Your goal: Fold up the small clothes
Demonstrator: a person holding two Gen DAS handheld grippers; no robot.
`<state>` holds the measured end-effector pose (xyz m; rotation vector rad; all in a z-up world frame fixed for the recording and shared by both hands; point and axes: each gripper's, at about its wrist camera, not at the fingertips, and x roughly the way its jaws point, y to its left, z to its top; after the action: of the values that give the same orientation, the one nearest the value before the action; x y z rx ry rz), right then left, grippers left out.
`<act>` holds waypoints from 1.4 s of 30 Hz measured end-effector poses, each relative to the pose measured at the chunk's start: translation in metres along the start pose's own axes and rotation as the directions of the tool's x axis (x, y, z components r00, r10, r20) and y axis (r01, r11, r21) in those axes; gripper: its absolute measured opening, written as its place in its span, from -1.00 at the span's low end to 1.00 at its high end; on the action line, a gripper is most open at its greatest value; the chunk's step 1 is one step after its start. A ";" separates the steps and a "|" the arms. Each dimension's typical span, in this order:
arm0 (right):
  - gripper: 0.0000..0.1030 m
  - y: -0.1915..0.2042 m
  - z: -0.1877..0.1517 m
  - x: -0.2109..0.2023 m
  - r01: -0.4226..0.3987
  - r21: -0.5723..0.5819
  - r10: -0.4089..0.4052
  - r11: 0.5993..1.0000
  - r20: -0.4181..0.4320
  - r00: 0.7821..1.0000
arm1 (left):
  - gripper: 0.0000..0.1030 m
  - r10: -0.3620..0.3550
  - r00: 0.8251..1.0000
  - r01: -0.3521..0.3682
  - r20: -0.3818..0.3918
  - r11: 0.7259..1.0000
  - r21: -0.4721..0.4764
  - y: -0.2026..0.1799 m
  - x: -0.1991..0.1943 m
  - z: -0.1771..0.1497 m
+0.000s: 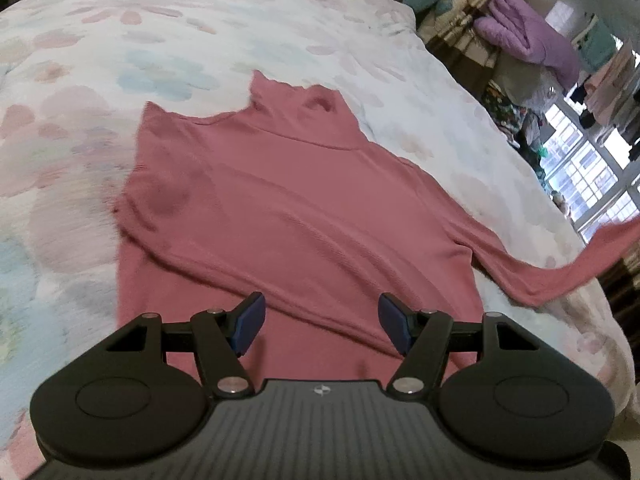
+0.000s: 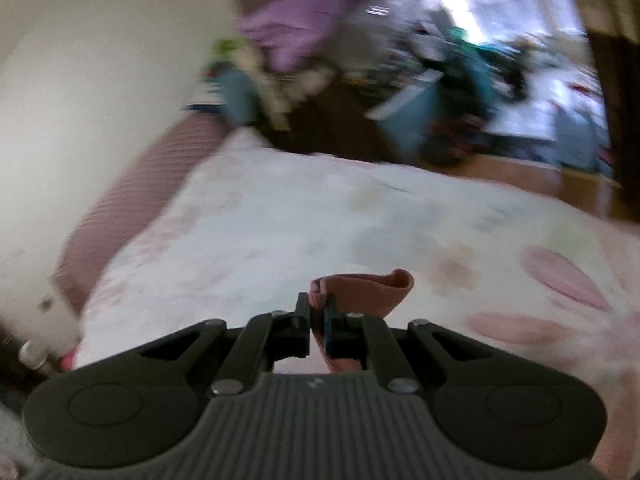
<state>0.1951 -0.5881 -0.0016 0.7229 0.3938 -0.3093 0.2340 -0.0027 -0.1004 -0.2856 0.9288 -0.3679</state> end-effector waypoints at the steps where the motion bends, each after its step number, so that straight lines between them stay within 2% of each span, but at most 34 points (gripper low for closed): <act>1: -0.99 0.019 0.003 -0.004 -0.031 -0.033 0.031 0.999 -0.001 1.000 | 0.47 -0.001 1.000 0.001 0.003 1.000 -0.006 0.002 -0.004 -0.001; 4: -0.99 0.073 0.008 -0.018 -0.105 -0.120 0.104 0.987 -0.021 0.994 | 0.47 -0.008 1.000 0.009 0.014 1.000 -0.026 0.010 -0.017 -0.007; 9: -0.99 0.141 0.001 -0.035 -0.188 -0.209 0.179 0.960 -0.059 0.982 | 0.47 -0.016 1.000 0.017 0.019 0.999 -0.045 0.024 -0.038 -0.023; 14: -0.99 0.206 -0.023 -0.041 -0.223 -0.320 0.191 0.921 -0.130 0.973 | 0.47 -0.012 1.000 0.014 0.025 0.995 -0.096 0.046 -0.054 -0.035; 17: -0.99 0.249 -0.046 -0.048 -0.269 -0.366 0.215 0.891 -0.181 0.960 | 0.47 -0.014 0.999 0.018 0.035 0.994 -0.112 0.057 -0.064 -0.041; 20: -0.99 0.301 -0.073 -0.071 -0.373 -0.438 0.302 0.818 -0.225 0.927 | 0.47 -0.012 0.999 0.018 0.050 0.992 -0.121 0.067 -0.075 -0.046; 21: -0.99 0.318 -0.085 -0.079 -0.410 -0.471 0.330 0.781 -0.247 0.911 | 0.47 -0.011 0.998 0.017 0.054 0.991 -0.129 0.071 -0.078 -0.048; 23: -0.99 0.346 -0.115 -0.094 -0.479 -0.518 0.367 0.709 -0.309 0.877 | 0.47 -0.008 0.998 0.017 0.062 0.989 -0.147 0.078 -0.083 -0.052; 25: -0.99 0.365 -0.153 -0.101 -0.553 -0.530 0.385 0.643 -0.400 0.832 | 0.47 -0.005 0.998 0.017 0.069 0.986 -0.168 0.087 -0.088 -0.057; 29: -0.99 0.381 -0.247 -0.108 -0.667 -0.549 0.360 0.504 -0.568 0.740 | 0.47 0.007 0.997 0.008 0.073 0.979 -0.202 0.103 -0.095 -0.063; 31: -0.99 0.380 -0.302 -0.105 -0.688 -0.586 0.305 0.428 -0.623 0.720 | 0.47 0.012 0.997 0.005 0.077 0.976 -0.217 0.111 -0.098 -0.065; 32: -0.99 0.377 -0.329 -0.102 -0.694 -0.598 0.271 0.402 -0.646 0.714 | 0.47 0.014 0.997 0.004 0.079 0.975 -0.224 0.114 -0.100 -0.066; 35: -0.99 0.359 -0.394 -0.094 -0.719 -0.584 0.192 0.377 -0.710 0.678 | 0.47 0.020 0.996 0.001 0.084 0.971 -0.240 0.123 -0.104 -0.068; 37: -0.99 0.348 -0.422 -0.094 -0.737 -0.564 0.167 0.372 -0.740 0.651 | 0.47 0.023 0.996 -0.002 0.085 0.969 -0.248 0.128 -0.106 -0.069; 39: -0.99 0.343 -0.440 -0.102 -0.759 -0.554 0.170 0.343 -0.758 0.630 | 0.47 0.024 0.996 -0.002 0.085 0.967 -0.254 0.130 -0.107 -0.070; 42: -0.99 0.341 -0.448 -0.110 -0.763 -0.568 0.167 0.309 -0.758 0.631 | 0.47 0.015 0.996 0.008 0.083 0.964 -0.267 0.134 -0.107 -0.070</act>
<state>0.1283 -0.0215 -0.0617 -0.1806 0.8019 0.7737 0.1426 0.1578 -0.1153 -0.5427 0.8956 -0.2249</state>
